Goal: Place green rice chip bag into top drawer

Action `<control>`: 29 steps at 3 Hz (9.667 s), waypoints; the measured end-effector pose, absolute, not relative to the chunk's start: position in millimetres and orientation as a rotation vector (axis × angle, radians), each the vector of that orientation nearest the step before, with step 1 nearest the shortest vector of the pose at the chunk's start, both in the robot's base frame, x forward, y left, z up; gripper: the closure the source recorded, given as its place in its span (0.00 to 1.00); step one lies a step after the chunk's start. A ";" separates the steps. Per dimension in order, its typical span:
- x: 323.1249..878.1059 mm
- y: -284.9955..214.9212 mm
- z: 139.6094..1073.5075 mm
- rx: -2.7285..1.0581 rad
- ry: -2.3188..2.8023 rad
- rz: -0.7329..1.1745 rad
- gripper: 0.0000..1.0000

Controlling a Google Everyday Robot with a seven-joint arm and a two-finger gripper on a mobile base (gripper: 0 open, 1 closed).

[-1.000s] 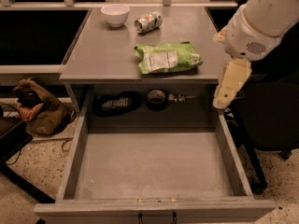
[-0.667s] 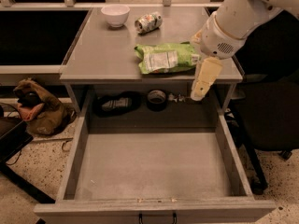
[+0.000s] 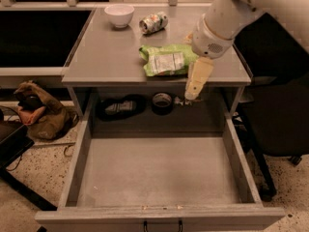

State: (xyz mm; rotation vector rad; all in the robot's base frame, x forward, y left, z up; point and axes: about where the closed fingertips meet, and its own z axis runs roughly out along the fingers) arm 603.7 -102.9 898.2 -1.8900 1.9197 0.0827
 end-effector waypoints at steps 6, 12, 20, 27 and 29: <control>752.0 -41.1 858.7 -2.017 1.818 -0.067 0.00; 716.8 -105.6 859.0 -1.986 1.986 -0.032 0.88; 499.5 -84.4 759.2 -1.835 1.690 0.342 1.00; 529.4 -70.9 643.7 -1.774 1.649 0.296 0.35; 529.4 -70.9 643.6 -1.774 1.649 0.296 0.00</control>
Offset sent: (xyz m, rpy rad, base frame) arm 0.1466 0.1166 -0.0340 -0.0361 -0.0880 0.1850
